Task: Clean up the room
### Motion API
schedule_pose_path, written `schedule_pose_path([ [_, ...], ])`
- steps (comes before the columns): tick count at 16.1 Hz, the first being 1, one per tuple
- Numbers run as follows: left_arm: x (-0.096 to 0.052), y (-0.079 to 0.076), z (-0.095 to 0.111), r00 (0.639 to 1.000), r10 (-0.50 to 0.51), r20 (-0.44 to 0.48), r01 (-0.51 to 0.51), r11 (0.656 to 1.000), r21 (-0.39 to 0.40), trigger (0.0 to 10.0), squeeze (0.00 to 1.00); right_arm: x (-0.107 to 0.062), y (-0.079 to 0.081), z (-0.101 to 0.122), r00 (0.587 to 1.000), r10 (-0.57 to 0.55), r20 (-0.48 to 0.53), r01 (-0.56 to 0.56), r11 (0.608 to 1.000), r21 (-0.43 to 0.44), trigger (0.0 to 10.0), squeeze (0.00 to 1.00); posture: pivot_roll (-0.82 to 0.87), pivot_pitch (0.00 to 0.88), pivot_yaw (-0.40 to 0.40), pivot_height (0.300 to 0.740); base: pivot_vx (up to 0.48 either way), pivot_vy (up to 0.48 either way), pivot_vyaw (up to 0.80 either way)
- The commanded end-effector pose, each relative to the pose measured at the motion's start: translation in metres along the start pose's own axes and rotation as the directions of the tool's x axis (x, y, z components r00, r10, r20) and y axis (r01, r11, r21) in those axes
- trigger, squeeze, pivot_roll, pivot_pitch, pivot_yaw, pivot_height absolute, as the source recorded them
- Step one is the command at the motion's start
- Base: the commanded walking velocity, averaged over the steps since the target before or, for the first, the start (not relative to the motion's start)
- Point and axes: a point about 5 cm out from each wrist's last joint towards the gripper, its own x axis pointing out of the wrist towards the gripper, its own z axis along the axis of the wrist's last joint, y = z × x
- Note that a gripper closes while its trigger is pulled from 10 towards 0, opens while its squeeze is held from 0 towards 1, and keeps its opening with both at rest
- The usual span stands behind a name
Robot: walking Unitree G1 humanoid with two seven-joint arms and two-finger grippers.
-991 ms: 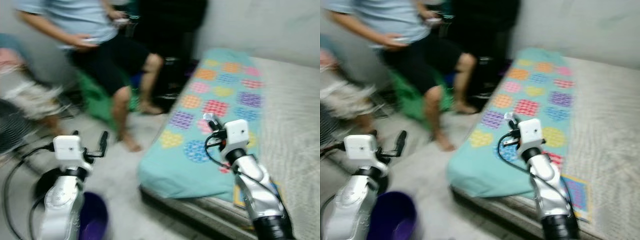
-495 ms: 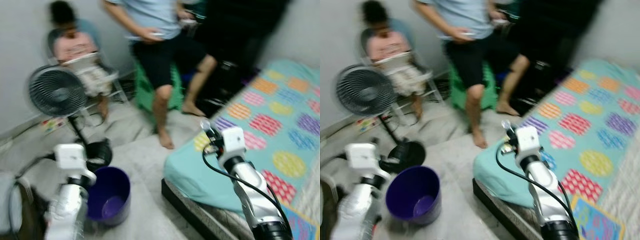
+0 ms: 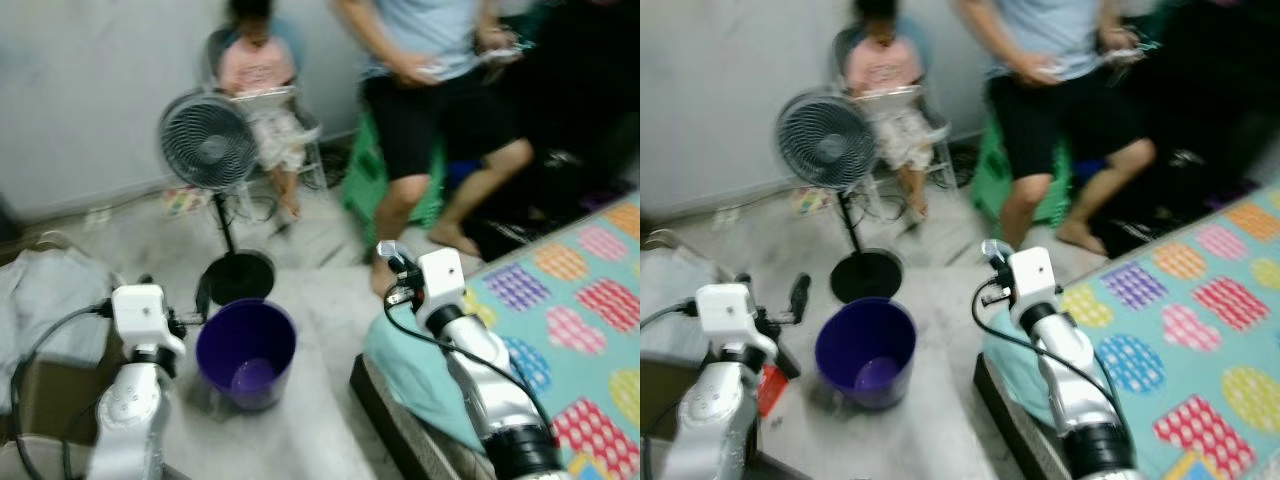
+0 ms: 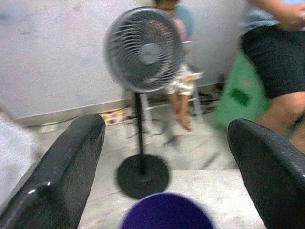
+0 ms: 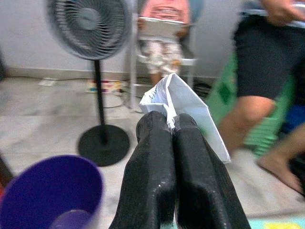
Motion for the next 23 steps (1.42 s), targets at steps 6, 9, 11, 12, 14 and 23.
schedule_pose_path([
  [6,0.002,-0.005,-0.006,1.0,0.02,0.003,-0.02,1.0,0.005,10.0,0.0,-0.003,0.003,-0.009,1.0,-0.027,-0.002,0.027,0.999,0.027,10.0,0.0,-0.03,0.0,0.016,0.74,0.0,0.0,0.45],
  [9,0.01,-0.01,-0.002,1.0,0.014,0.02,-0.012,0.997,-0.08,10.0,0.0,-0.002,-0.005,-0.011,0.997,-0.078,-0.003,0.078,0.997,0.027,10.0,0.0,-0.01,0.0,0.012,0.74,0.0,0.0,0.0],
  [11,0.013,-0.012,-0.002,1.0,0.008,0.029,-0.006,0.997,-0.08,10.0,0.0,-0.003,-0.016,-0.014,0.991,-0.132,-0.015,0.132,0.99,0.052,10.0,0.0,-0.01,0.0,0.008,0.74,0.0,0.0,0.0],
  [12,0.015,-0.012,-0.003,0.999,0.017,0.037,-0.014,0.997,-0.072,10.0,0.0,-0.005,-0.018,-0.015,0.99,-0.138,-0.018,0.139,0.989,0.054,10.0,0.0,-0.01,0.0,0.008,0.74,0.0,0.0,0.0],
  [14,0.019,-0.012,-0.002,0.998,0.03,0.048,-0.026,0.997,-0.076,10.0,0.0,-0.006,-0.019,-0.017,0.99,-0.138,-0.017,0.138,0.99,0.018,10.0,0.0,-0.01,0.0,0.007,0.74,0.0,0.0,0.0],
  [23,0.007,-0.003,-0.015,0.999,0.034,0.002,-0.034,0.999,-0.035,10.0,0.0,-0.001,-0.012,-0.014,0.991,-0.133,0.001,0.133,0.99,0.035,10.0,0.0,-0.02,0.0,0.027,0.74,0.0,0.0,0.5],
])
